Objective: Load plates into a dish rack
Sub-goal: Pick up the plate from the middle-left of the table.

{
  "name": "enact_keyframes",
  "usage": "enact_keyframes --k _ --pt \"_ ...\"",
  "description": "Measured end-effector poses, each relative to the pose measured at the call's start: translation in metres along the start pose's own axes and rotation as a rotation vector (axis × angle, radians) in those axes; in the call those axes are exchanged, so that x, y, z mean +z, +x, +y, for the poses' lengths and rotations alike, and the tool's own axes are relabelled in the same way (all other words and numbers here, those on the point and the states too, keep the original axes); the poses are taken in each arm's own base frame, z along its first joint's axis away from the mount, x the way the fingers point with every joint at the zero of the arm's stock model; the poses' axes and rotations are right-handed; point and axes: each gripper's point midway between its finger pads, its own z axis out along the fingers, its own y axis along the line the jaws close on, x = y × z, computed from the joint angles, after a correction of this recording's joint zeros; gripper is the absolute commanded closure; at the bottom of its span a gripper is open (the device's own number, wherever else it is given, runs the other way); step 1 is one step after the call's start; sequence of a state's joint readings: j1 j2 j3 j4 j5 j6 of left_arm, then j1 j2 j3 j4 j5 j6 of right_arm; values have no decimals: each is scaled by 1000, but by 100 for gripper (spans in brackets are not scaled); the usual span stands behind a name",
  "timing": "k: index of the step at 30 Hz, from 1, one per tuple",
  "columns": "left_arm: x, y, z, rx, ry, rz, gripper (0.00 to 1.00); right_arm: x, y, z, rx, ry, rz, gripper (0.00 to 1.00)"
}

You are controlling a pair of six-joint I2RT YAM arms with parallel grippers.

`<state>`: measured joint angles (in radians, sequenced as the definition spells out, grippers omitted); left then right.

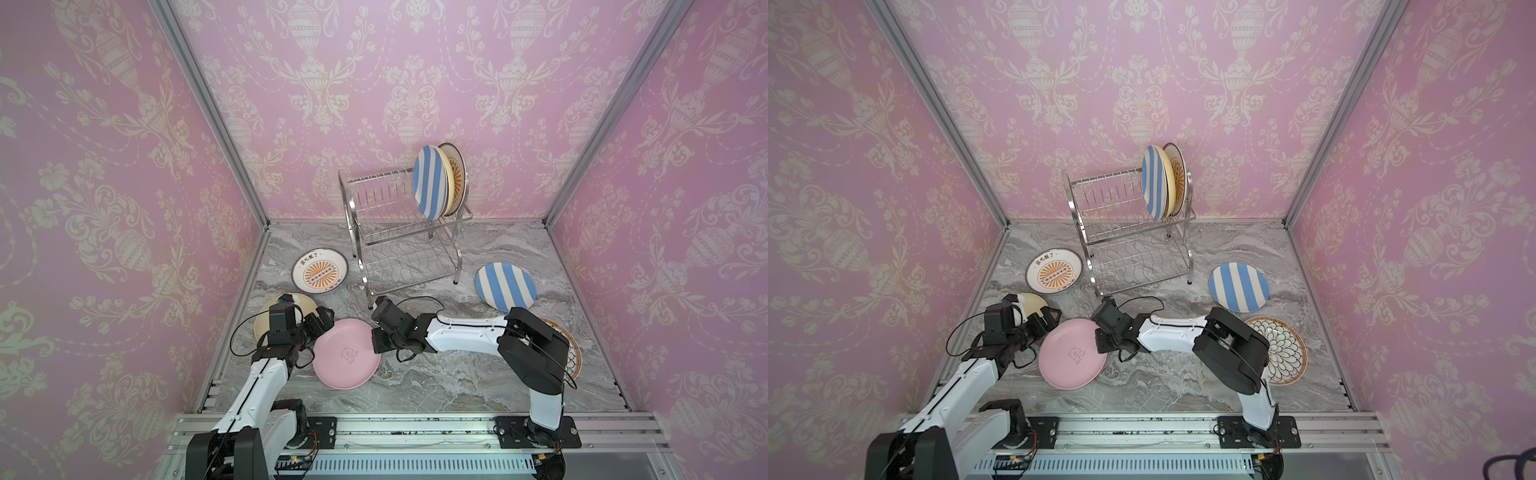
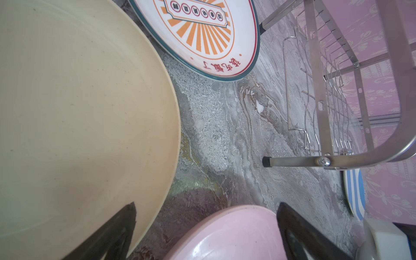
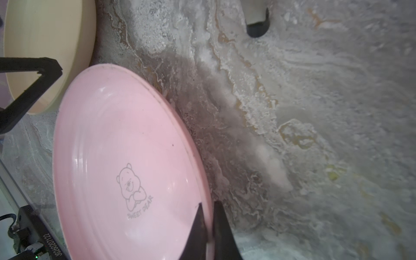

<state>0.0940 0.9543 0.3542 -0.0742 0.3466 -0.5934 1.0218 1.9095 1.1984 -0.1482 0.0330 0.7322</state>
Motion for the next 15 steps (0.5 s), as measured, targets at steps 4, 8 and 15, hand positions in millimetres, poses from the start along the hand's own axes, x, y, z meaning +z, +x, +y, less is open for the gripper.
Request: enact_keyframes --k 4,8,15 --pt "-6 -6 -19 40 23 2 1 -19 -7 -10 -38 68 -28 100" --pt "-17 -16 -54 135 57 -17 1 -54 -18 -16 -105 118 -67 100" --pt "-27 -35 -85 259 87 -63 1 -153 -49 -12 -238 128 -206 100"
